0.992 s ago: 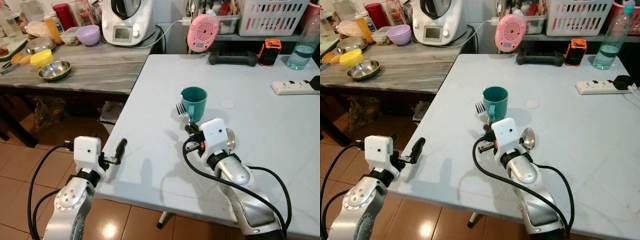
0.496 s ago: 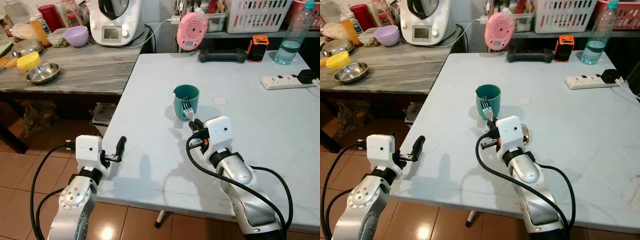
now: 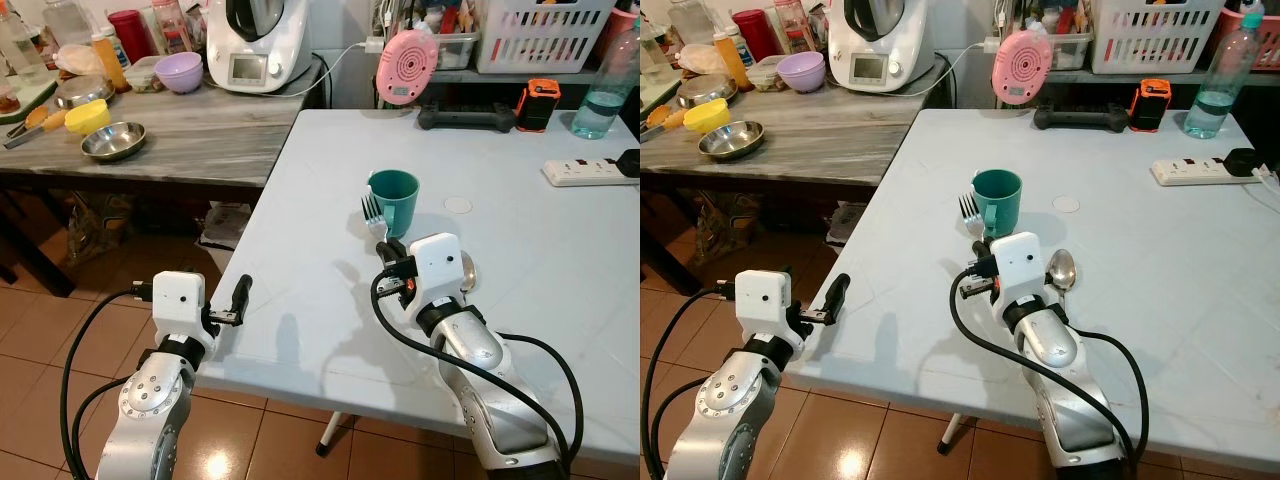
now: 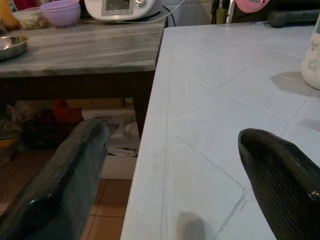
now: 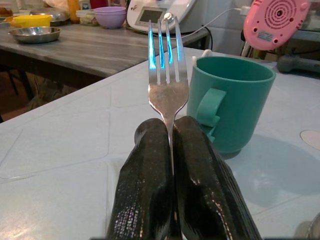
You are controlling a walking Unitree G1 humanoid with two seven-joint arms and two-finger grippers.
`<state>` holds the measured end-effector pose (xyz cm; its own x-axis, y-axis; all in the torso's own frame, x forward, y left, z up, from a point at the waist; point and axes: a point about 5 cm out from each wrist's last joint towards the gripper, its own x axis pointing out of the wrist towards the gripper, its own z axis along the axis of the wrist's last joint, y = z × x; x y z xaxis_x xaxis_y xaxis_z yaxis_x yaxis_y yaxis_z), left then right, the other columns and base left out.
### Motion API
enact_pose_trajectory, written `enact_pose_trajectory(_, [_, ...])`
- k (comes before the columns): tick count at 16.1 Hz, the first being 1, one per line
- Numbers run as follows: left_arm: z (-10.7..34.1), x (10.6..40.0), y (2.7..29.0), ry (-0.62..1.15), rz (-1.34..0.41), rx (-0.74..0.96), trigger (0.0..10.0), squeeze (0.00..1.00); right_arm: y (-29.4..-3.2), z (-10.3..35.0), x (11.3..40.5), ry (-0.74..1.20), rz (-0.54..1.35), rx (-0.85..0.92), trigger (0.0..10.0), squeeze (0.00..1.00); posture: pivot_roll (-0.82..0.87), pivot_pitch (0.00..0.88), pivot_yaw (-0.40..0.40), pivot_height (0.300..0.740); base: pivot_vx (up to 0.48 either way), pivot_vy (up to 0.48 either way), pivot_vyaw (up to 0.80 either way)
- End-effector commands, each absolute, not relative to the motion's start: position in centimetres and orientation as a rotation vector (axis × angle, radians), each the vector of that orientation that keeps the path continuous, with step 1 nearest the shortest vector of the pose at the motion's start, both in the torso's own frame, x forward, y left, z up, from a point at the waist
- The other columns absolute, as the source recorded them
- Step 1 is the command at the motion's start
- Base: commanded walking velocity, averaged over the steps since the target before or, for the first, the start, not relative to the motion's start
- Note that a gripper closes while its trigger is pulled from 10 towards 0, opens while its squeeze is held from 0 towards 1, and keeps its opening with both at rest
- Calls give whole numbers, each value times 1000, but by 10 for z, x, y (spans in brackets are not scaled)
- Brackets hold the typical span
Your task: Setting the table
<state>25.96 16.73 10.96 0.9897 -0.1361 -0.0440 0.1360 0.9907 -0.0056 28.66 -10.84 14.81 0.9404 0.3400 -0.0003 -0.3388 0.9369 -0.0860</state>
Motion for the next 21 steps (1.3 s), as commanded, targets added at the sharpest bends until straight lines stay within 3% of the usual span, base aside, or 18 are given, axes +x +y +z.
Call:
enact_pose_trajectory(1, [106, 259, 173, 68, -118, 20, 10000, 0, -107, 150, 287, -27, 341, -79, 10000, 0, -235, 32, 97, 740, 0, 0, 0])
enact_pose_trajectory(17, [100, 253, 174, 97, -123, 28, 10000, 0, -106, 148, 287, -20, 330, -59, 10000, 0, -224, 40, 97, 740, -263, 0, 0])
enact_pose_trajectory(21, [102, 258, 176, 72, -132, 49, 10000, 0, -107, 147, 291, -18, 300, -64, 10000, 0, -229, 28, 99, 740, 0, 0, -192])
